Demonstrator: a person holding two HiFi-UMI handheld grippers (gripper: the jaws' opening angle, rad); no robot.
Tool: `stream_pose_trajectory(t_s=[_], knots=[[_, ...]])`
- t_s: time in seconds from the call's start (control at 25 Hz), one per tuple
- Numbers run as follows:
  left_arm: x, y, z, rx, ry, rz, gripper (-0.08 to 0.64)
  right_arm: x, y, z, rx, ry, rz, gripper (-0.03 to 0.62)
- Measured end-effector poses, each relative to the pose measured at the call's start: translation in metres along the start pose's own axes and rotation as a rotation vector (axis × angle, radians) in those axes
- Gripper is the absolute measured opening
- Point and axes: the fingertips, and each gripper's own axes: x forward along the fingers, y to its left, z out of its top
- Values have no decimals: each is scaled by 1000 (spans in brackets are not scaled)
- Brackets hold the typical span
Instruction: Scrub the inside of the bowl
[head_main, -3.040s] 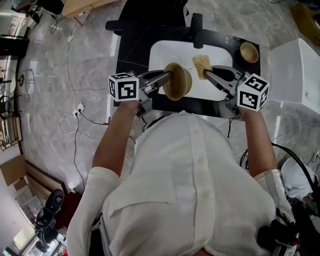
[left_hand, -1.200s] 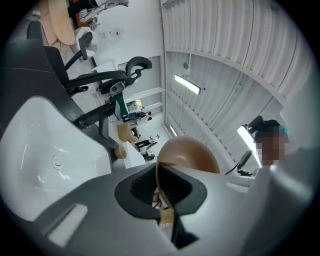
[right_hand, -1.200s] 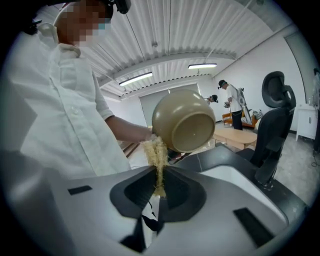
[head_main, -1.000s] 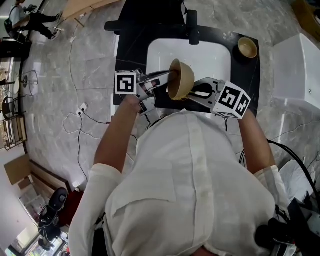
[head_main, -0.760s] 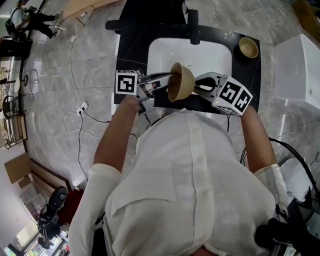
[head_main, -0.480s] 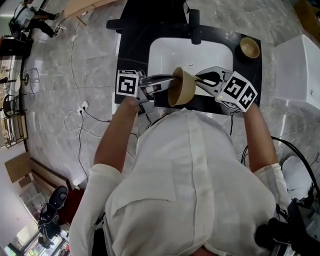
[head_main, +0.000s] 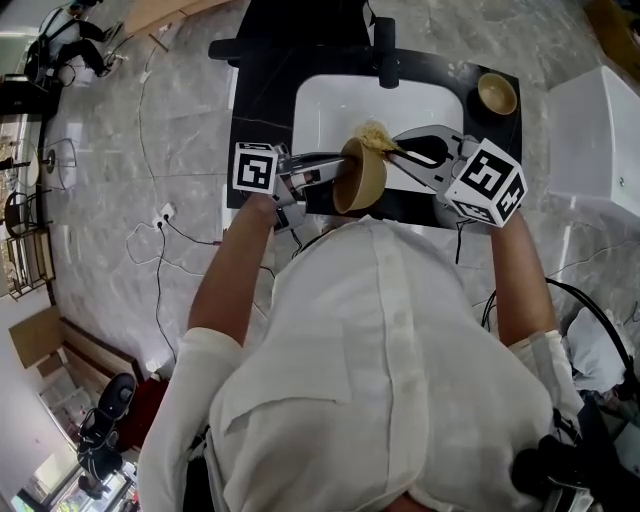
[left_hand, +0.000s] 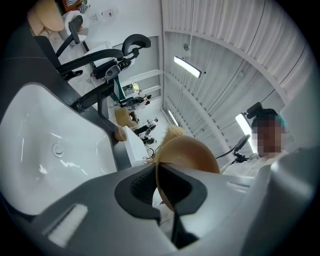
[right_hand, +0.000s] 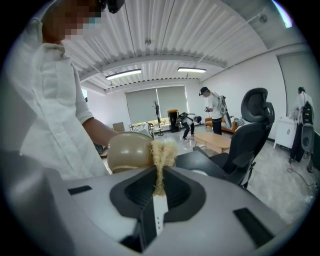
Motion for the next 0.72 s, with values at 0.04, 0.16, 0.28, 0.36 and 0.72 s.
stream_pose_trajectory(t_s=[0.04, 0.16, 0.28, 0.36, 0.72], knots=[[-1, 1, 0, -6, -4, -1, 11, -1, 2, 3, -5, -7, -1, 34], [-5, 3, 2, -31, -29, 0, 11, -7, 7, 11, -18, -37, 1, 34], [-8, 6, 6, -53, -62, 14, 11, -15, 13, 20, -25, -70, 17, 34], [-9, 7, 9, -58, -76, 20, 11, -18, 18, 24, -32, -81, 35, 34], [-20, 11, 29, -79, -178, 37, 11, -18, 49, 29, -42, -124, 171, 34]])
